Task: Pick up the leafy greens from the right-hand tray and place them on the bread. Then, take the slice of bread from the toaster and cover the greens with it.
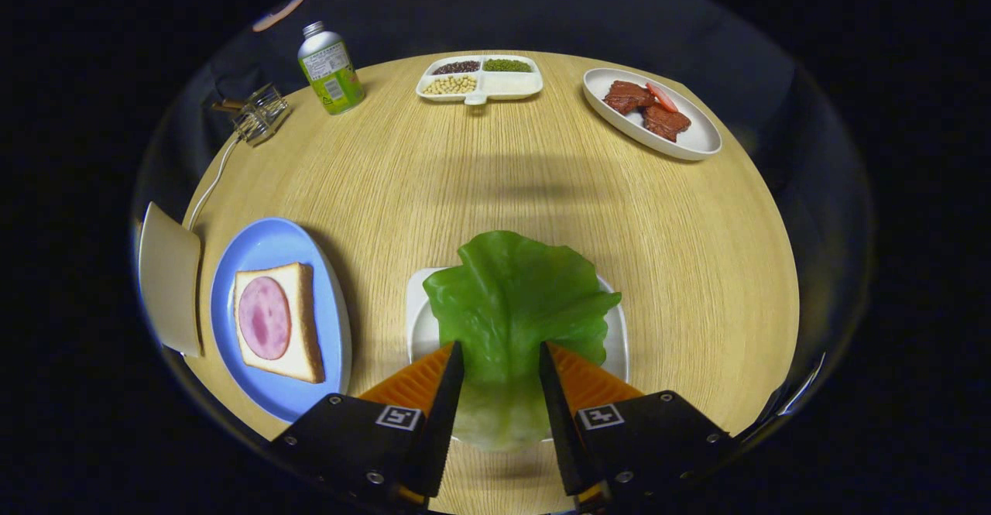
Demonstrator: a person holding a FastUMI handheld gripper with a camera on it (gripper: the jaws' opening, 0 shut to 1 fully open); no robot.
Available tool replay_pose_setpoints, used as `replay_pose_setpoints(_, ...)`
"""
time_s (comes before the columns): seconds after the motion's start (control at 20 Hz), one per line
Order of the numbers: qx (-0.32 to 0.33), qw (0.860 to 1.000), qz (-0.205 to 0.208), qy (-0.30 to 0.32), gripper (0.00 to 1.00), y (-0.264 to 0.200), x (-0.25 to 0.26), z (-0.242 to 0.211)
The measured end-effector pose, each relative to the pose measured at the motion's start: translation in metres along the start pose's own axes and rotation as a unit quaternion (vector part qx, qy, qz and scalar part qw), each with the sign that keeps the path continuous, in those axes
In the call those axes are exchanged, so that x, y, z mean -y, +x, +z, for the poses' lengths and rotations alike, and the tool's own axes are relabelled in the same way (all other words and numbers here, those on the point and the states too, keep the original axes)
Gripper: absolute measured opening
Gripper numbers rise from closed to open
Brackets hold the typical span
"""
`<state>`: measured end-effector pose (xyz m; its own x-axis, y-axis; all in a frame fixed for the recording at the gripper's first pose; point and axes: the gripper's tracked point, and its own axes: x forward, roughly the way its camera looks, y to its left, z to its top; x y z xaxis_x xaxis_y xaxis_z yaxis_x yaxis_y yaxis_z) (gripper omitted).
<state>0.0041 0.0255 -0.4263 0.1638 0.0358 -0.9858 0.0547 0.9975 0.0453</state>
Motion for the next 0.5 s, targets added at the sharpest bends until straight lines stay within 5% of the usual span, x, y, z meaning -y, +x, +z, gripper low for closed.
replay_pose_setpoints(0.35,-0.006,1.000,0.020,0.023,0.11,-0.002,0.005,-0.001)
replay_pose_setpoints(0.5,0.002,0.998,0.048,0.035,0.05,-0.011,-0.004,0.002)
